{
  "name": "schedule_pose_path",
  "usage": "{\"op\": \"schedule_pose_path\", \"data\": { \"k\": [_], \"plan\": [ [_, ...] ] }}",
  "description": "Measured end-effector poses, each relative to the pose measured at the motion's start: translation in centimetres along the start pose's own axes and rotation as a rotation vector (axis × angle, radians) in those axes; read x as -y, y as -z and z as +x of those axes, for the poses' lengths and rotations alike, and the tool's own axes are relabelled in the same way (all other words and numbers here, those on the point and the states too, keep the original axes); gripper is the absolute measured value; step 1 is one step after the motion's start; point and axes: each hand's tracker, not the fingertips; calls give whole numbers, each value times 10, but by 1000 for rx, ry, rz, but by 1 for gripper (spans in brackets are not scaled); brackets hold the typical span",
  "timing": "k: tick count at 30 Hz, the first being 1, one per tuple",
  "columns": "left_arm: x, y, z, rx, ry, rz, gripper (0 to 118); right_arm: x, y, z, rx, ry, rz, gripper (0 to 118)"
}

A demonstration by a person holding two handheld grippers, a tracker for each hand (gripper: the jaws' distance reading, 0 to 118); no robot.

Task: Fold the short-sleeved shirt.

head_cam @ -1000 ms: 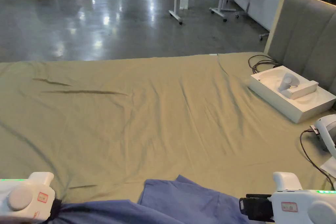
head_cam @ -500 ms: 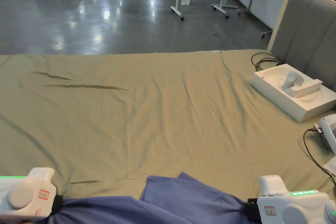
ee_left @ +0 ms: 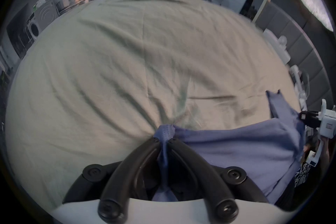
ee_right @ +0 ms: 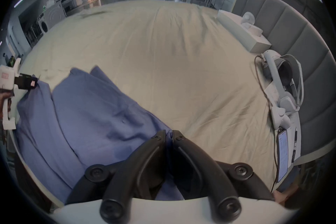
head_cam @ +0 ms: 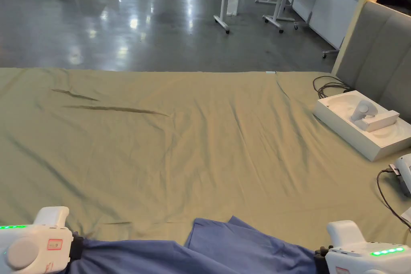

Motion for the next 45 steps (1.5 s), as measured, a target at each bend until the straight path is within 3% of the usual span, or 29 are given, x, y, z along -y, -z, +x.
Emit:
{"op": "schedule_pose_path", "data": {
  "k": [3, 7, 11, 14, 20, 22, 31, 38, 45],
  "plan": [
    [9, -57, 0, 51, 5, 149, 4, -9, -30, 14, -56, 76, 91, 5],
    [16, -171, 14, 80, 143, 298, 4, -19, -93, 32, -88, 127, 240, 5],
    [21, -279, 21, 86, 180, 481, 4, -30, -174, 32, -76, 88, 418, 5],
    [22, -345, 31, -21, 240, 639, 4, -47, -229, 35, -106, 104, 516, 5],
    [-2, -450, 38, -53, 226, 815, 4, -104, -319, 48, -90, 103, 713, 5],
    [-10, -482, 35, 17, 187, 872, 4, -124, -346, 53, -94, 111, 763, 5],
    [-53, -561, 33, -73, 140, 987, 4, -197, -436, 67, -37, 146, 892, 4],
    [-70, -565, 27, -82, 71, 1010, 4, -226, -467, 55, 54, 80, 947, 3],
    [-78, -554, 23, -87, 68, 1002, 4, -231, -462, 54, 52, 77, 953, 3]
  ]
}}
